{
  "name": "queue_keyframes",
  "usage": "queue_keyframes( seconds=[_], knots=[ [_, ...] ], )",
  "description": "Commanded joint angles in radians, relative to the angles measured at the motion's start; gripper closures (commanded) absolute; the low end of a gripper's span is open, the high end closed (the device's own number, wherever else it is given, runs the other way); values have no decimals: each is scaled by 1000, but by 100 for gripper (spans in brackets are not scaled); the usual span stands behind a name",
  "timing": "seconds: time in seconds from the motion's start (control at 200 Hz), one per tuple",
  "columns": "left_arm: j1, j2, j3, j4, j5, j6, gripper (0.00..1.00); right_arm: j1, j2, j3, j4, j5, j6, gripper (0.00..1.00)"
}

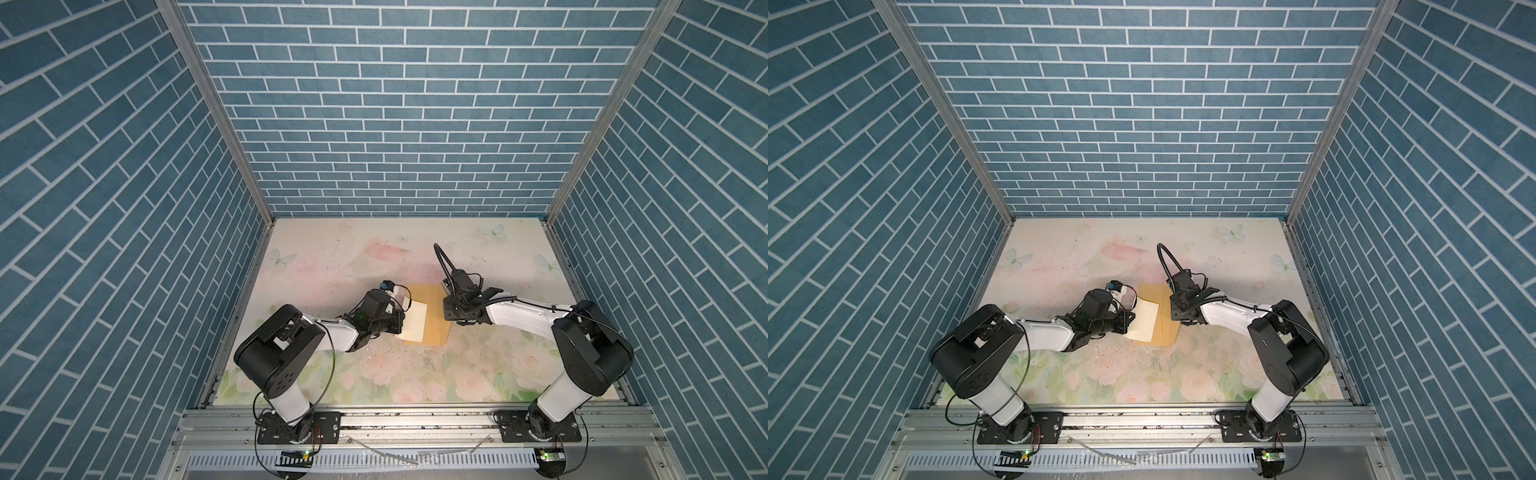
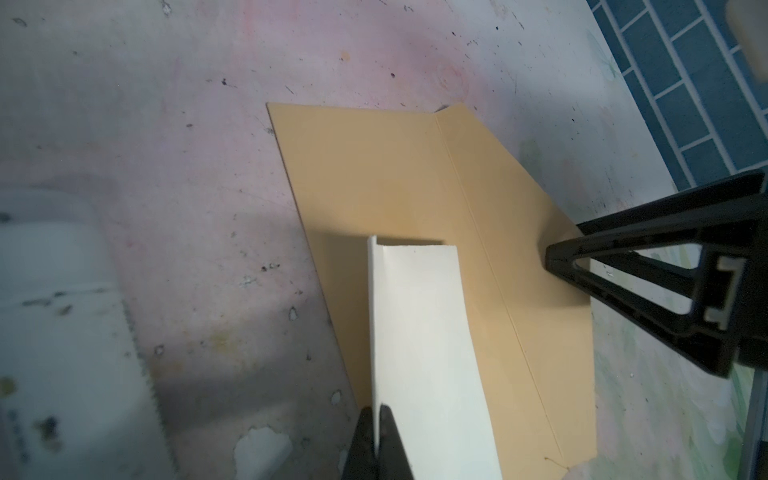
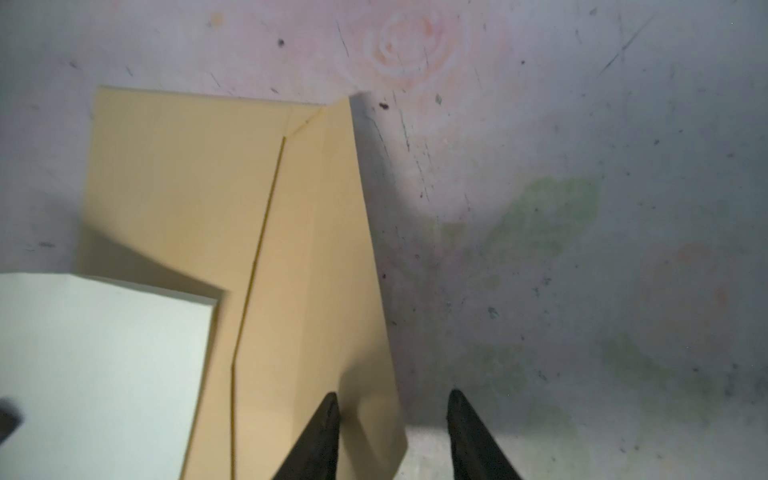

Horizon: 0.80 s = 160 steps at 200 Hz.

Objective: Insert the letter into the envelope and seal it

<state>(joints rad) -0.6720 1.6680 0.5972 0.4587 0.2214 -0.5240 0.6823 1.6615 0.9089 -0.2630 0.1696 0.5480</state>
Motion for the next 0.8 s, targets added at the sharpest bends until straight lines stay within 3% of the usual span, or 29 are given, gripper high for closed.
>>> queue_keyframes(
  seconds=[0.0,0.495,0.795],
  knots=[
    [-5,-19,6,-24,-17,18,100,-3,41,46,-60,38,-19,56],
    [-8,-58,17,-41,-12,11,100,-3,67,74,-83,33,-49,41],
    [-9,-159,56,-34,21,-54,100,-3,-204,13,56,-10,-103,24]
  ],
)
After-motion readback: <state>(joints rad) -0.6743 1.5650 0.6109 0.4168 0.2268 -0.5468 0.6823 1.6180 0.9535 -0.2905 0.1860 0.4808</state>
